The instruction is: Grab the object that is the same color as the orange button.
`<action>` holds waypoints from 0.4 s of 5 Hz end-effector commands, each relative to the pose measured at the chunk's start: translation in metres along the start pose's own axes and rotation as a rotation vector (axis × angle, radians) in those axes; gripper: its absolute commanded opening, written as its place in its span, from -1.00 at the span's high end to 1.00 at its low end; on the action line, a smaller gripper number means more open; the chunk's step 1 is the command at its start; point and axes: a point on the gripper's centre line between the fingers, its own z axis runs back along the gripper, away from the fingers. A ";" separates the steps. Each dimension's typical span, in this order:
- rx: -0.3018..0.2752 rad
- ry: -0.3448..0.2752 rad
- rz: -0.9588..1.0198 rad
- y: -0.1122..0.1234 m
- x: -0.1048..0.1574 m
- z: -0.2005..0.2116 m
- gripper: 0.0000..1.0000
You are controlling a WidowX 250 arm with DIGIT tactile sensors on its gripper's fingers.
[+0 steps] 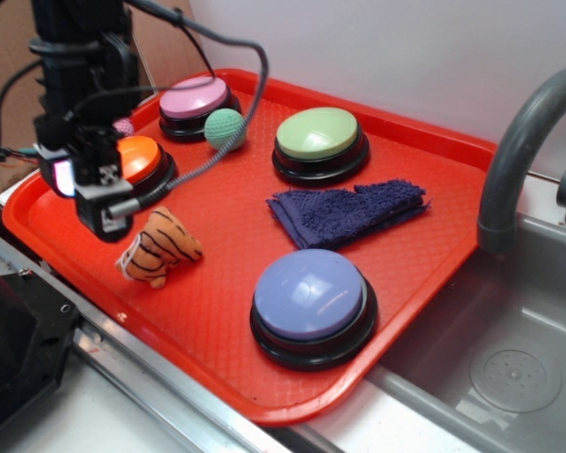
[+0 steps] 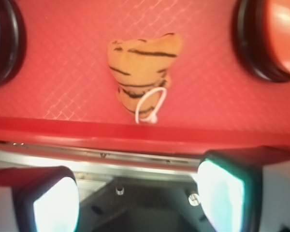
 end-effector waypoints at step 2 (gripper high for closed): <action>0.038 0.037 0.029 0.016 0.013 -0.010 -1.00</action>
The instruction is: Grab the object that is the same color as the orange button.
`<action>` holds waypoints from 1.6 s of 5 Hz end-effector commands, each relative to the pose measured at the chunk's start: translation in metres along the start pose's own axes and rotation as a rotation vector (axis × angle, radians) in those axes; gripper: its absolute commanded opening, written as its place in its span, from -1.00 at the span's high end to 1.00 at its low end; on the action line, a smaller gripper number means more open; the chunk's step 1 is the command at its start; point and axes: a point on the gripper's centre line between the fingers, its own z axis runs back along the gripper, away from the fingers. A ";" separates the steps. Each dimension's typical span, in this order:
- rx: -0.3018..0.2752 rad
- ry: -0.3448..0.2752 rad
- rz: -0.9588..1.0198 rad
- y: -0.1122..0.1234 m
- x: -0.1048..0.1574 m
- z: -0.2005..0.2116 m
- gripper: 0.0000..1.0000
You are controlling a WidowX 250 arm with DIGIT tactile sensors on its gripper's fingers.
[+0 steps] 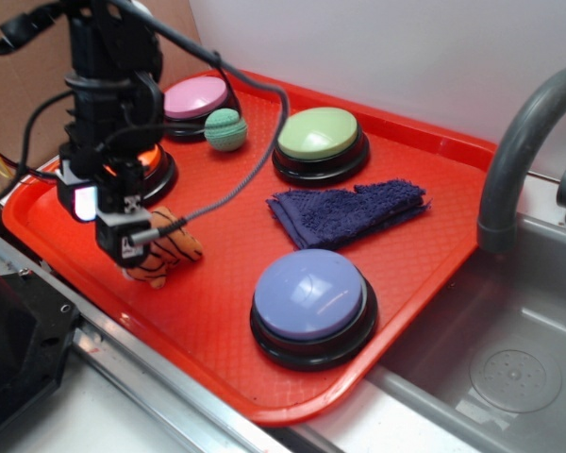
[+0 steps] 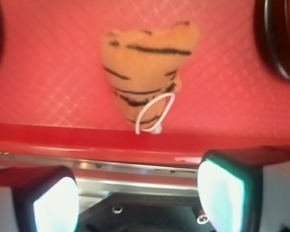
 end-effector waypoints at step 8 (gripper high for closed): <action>-0.032 -0.058 0.048 -0.002 -0.002 0.013 1.00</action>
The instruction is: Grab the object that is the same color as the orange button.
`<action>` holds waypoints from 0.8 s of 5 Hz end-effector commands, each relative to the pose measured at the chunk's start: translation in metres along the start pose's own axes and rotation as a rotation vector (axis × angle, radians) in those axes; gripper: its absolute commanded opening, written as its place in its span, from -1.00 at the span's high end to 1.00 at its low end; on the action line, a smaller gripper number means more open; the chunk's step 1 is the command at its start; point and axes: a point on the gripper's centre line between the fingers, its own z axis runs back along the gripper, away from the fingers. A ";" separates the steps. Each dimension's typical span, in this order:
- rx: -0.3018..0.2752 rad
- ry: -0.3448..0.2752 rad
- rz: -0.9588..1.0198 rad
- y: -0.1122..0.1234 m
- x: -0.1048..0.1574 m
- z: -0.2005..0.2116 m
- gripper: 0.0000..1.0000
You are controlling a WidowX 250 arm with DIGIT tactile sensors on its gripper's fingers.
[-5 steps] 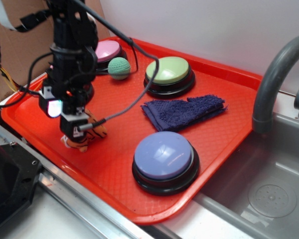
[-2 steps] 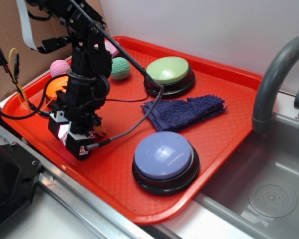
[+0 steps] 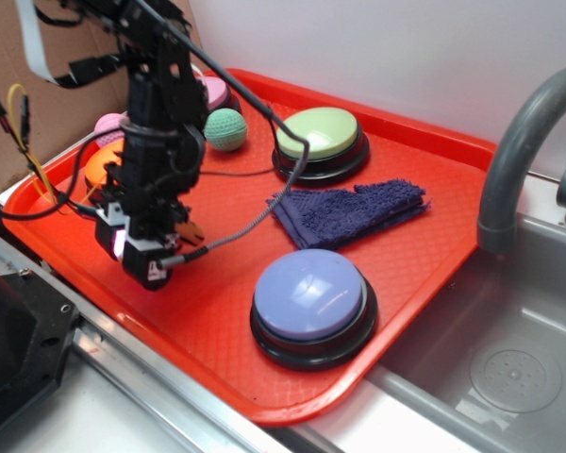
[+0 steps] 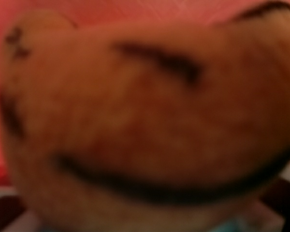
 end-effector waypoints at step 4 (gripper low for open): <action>-0.095 -0.409 0.113 0.021 -0.128 0.200 1.00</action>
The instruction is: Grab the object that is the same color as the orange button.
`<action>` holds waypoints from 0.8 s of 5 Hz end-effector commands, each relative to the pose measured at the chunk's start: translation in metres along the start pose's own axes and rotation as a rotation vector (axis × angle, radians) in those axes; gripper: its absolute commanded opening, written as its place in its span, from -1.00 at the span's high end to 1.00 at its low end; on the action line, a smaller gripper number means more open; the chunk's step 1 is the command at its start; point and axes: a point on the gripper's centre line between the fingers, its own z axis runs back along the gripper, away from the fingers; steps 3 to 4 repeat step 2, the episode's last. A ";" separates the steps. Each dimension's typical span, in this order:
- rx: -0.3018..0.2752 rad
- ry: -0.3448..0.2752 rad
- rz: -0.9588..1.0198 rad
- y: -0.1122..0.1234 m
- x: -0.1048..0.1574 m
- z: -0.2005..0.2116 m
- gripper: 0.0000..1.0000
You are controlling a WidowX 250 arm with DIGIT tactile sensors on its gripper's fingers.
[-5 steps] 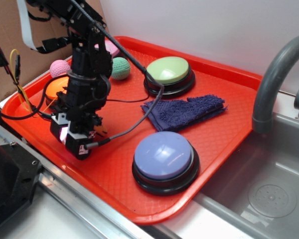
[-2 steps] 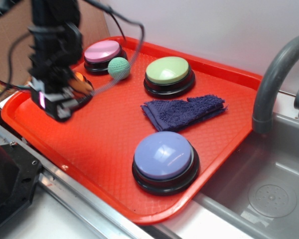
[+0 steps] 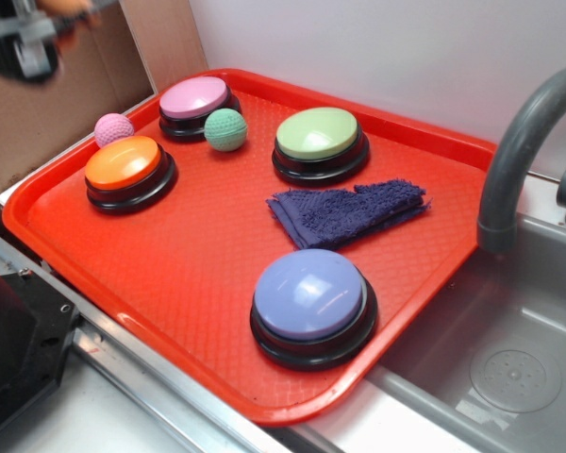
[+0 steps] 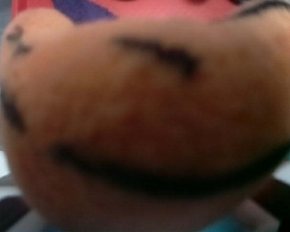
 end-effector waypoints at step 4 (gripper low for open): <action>0.053 -0.097 -0.017 0.008 -0.025 0.089 1.00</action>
